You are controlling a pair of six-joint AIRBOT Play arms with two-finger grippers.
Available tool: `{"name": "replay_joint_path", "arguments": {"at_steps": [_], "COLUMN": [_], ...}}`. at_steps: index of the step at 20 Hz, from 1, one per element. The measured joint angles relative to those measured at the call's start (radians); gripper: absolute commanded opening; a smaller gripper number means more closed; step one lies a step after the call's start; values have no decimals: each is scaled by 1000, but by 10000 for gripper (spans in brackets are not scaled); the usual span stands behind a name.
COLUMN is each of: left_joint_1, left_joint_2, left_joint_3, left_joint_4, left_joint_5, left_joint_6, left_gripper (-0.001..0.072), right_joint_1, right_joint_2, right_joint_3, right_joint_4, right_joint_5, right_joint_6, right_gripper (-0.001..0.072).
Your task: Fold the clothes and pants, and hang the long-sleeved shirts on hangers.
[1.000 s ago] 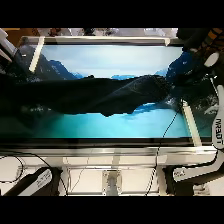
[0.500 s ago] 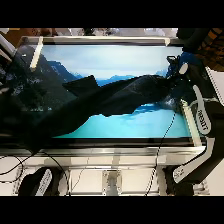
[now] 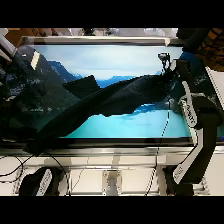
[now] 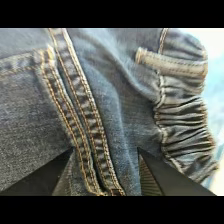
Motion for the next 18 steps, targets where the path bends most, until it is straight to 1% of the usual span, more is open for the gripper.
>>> {"name": "replay_joint_path", "arguments": {"at_steps": [4, 5, 7, 8, 9, 13, 15, 18], "left_joint_1": [0, 0, 0, 0, 0, 0, 0, 0], "left_joint_2": [0, 0, 0, 0, 0, 0, -7, -37], "left_joint_3": [-2, -2, -2, -2, -2, -2, -2, -3], "left_joint_4": [-3, -3, -3, -3, -3, -3, -16, -64], "left_joint_5": [0, 0, 2, 8, 17, 77, 150, 298], "left_joint_6": [0, 0, 0, 0, 0, 0, 0, 0], "left_gripper": [20, 20, 20, 20, 21, 20, 20, 20], "right_joint_1": [3, 4, 4, 4, 4, 4, 4, 2], "right_joint_2": [-39, -45, -58, -62, -65, -70, -51, 28], "right_joint_3": [26, 28, 31, 33, 34, 70, 107, 137], "right_joint_4": [-10, -10, -10, -10, -10, -8, -8, -6], "right_joint_5": [43, 58, 85, 98, 111, 167, 180, 163], "right_joint_6": [12, 13, 15, 16, 16, 18, 18, 18], "right_gripper": [358, 341, 178, 78, 17, 16, 15, 15]}}
